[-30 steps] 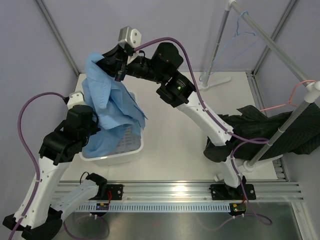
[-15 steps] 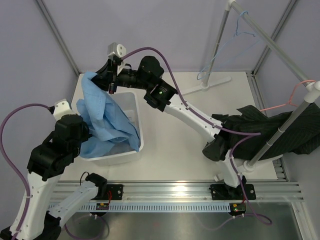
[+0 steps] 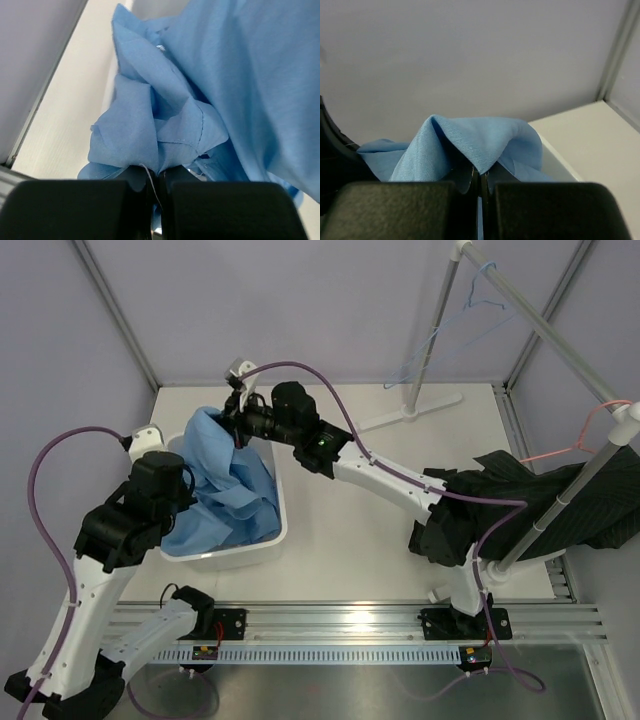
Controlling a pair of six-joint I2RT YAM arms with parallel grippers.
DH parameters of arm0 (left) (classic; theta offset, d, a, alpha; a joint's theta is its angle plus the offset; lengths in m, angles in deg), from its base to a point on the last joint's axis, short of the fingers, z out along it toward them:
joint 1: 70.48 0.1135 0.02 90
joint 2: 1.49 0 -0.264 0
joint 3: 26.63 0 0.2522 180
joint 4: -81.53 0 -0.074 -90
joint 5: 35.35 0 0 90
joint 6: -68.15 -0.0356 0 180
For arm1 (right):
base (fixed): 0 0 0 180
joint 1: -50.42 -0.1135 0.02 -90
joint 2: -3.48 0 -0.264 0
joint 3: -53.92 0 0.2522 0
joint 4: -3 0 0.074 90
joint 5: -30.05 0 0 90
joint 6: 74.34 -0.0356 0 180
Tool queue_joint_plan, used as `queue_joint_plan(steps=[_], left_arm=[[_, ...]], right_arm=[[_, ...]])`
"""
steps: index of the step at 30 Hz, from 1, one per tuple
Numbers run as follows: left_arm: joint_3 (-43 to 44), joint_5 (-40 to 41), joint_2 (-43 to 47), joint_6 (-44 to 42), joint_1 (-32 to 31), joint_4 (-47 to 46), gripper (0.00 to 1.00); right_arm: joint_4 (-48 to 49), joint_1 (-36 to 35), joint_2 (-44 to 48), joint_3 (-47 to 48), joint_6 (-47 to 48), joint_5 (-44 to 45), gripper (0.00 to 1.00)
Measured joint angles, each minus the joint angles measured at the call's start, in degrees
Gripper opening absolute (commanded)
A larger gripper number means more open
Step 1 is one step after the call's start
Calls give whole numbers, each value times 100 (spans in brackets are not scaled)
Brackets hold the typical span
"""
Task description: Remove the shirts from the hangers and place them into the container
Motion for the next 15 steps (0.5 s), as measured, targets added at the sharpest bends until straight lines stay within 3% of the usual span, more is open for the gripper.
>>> queue_joint_plan(steps=[8,13,15], left_arm=[[-129,-918,-616,-181,0,-785,0],[-402,-1222,-765,-138,0,-1108,0],[-402,-1241,-761,-122,0,-1187,0]], right_arm=[[-116,17,542,-2098,-455,837,0],[-466,17,535,-2557,-758,907,0],[-555,17,535,-2599,-833,933,6]])
